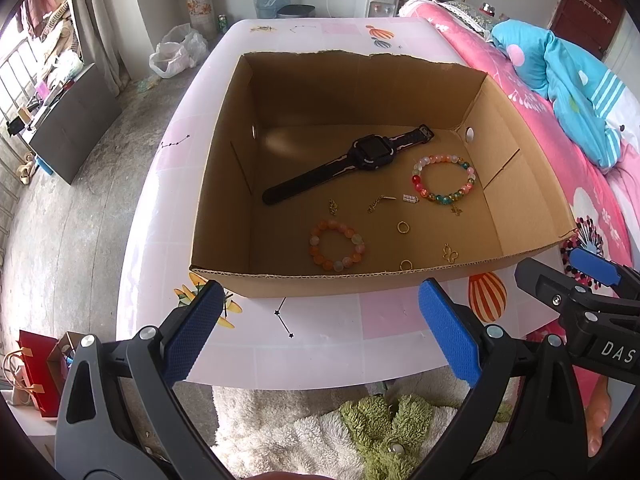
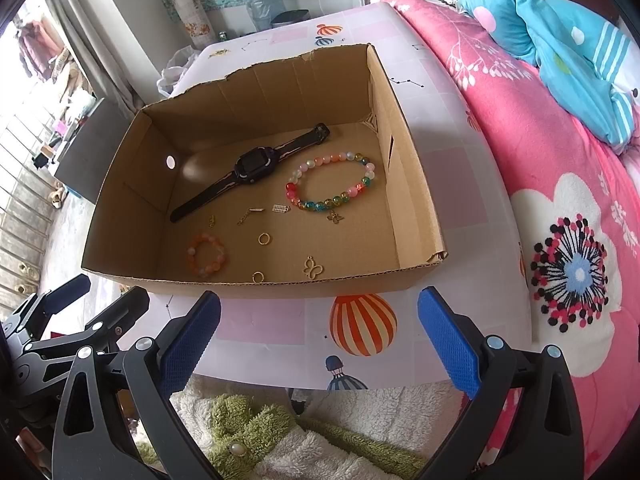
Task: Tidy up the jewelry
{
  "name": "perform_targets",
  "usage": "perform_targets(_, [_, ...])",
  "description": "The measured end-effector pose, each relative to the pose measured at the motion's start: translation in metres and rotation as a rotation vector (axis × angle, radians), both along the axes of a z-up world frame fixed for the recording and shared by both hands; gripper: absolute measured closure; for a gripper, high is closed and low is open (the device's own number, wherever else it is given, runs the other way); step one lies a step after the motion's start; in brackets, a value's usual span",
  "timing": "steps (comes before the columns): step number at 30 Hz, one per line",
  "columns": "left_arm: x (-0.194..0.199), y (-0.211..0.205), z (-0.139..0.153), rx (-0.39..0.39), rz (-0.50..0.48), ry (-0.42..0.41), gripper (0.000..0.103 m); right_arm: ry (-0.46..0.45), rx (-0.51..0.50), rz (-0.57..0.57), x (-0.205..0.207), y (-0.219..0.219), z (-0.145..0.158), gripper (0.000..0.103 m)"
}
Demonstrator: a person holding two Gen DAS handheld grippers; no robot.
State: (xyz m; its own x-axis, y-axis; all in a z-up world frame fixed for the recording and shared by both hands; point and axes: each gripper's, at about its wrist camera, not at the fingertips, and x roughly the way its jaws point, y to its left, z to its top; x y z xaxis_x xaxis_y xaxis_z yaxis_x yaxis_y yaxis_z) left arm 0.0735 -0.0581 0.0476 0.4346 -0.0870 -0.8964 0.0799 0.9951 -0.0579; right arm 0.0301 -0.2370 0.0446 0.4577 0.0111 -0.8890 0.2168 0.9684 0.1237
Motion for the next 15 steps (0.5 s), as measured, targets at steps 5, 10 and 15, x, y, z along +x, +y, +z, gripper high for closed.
perform_targets(5, [0.0001, 0.0001, -0.0001, 0.000, -0.001, 0.001, 0.009, 0.001, -0.001, 0.000, 0.0002, 0.0001, -0.0002, 0.007])
perform_targets(10, [-0.0003, 0.0012, -0.0001, -0.001, 0.000, 0.000, 0.009, 0.000, 0.000, 0.001, -0.0001, 0.0001, -0.0002, 0.007])
perform_targets(15, [-0.0005, 0.0026, -0.0003, -0.001, -0.001, 0.000, 0.009, 0.000, 0.004, -0.001, -0.0001, 0.0004, -0.0004, 0.007])
